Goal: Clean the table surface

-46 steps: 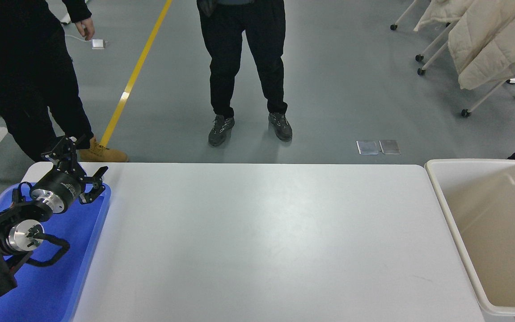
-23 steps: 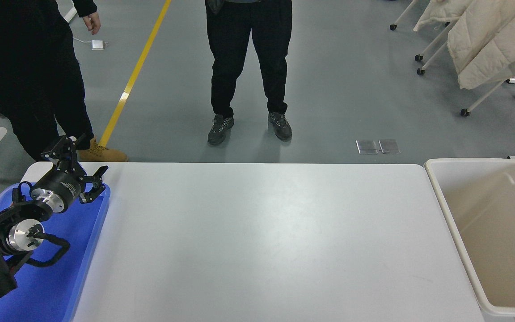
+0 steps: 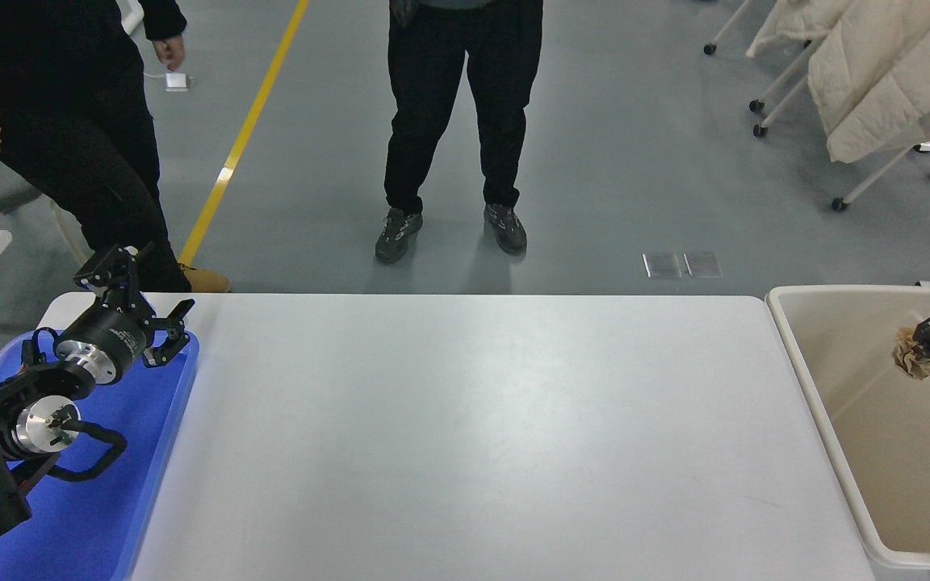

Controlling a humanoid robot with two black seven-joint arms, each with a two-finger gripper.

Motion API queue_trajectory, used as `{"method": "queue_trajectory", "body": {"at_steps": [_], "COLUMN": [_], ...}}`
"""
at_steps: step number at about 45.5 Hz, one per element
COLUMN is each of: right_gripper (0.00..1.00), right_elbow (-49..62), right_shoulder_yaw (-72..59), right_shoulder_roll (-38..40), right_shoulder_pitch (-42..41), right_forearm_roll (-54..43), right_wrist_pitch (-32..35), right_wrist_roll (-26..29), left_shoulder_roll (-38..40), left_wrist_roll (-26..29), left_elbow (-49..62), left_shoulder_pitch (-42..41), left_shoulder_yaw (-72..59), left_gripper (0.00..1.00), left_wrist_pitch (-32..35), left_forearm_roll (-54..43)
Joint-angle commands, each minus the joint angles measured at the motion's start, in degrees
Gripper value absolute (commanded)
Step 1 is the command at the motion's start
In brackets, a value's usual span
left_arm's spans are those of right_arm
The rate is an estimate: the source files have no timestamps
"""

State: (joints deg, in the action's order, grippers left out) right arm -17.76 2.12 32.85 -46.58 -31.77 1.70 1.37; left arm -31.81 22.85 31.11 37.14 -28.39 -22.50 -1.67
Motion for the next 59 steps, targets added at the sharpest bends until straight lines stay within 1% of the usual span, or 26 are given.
{"method": "queue_trajectory", "body": {"at_steps": [1,8,12,30,31,32,33,34,46,53,59], "right_gripper": [0.0,0.0,0.0,0.0,0.24,0.54,0.8,1.0,1.0,1.0,1.0], "right_elbow": [7.04,9.59,9.76,9.76,9.76,9.76,9.76,9.5,9.33,8.1,4.32], "right_shoulder_yaw": [0.52,0.78,0.96,2.8,2.8,2.89,3.06,3.59,5.26,5.26,5.35], "right_shoulder_roll": [-7.8,-11.49,-12.9,-14.4,-14.4,-14.4,-14.4,-14.4,-12.99,-9.66,-5.61], "right_shoulder_pitch": [3.77,5.27,5.53,6.24,6.15,6.15,5.97,5.8,5.1,3.95,3.95], "right_forearm_roll": [0.48,0.83,1.01,4.7,4.7,4.78,4.96,5.31,7.25,7.25,7.16], "right_wrist_pitch": [-9.78,-16.54,-18.84,-19.19,-19.28,-19.71,-19.89,-19.89,-19.63,-19.45,-19.37], "right_wrist_roll": [-2.33,-2.95,-3.12,-3.12,-3.04,-2.95,-2.95,-2.95,-2.95,-3.03,-3.12], "left_shoulder_roll": [0.0,0.0,0.0,0.0,0.0,0.0,0.0,0.0,0.0,0.0,0.0], "left_wrist_roll": [0.0,0.0,0.0,0.0,0.0,0.0,0.0,0.0,0.0,0.0,0.0], "left_elbow": [0.0,0.0,0.0,0.0,0.0,0.0,0.0,0.0,0.0,0.0,0.0], "left_shoulder_pitch": [-0.05,-0.05,-0.05,-0.05,-0.05,-0.05,0.04,-0.05,-0.05,0.04,-0.05], "left_shoulder_yaw": [0.0,0.0,0.0,0.0,0.0,0.0,0.0,0.0,0.0,0.0,0.0], "left_gripper": [1.0,1.0,1.0,1.0,1.0,1.0,1.0,1.0,1.0,1.0,1.0], "left_wrist_pitch": [0.0,0.0,0.0,0.0,0.0,0.0,0.0,0.0,0.0,0.0,0.0], "left_forearm_roll": [0.0,0.0,0.0,0.0,0.0,0.0,0.0,0.0,0.0,0.0,0.0]}}
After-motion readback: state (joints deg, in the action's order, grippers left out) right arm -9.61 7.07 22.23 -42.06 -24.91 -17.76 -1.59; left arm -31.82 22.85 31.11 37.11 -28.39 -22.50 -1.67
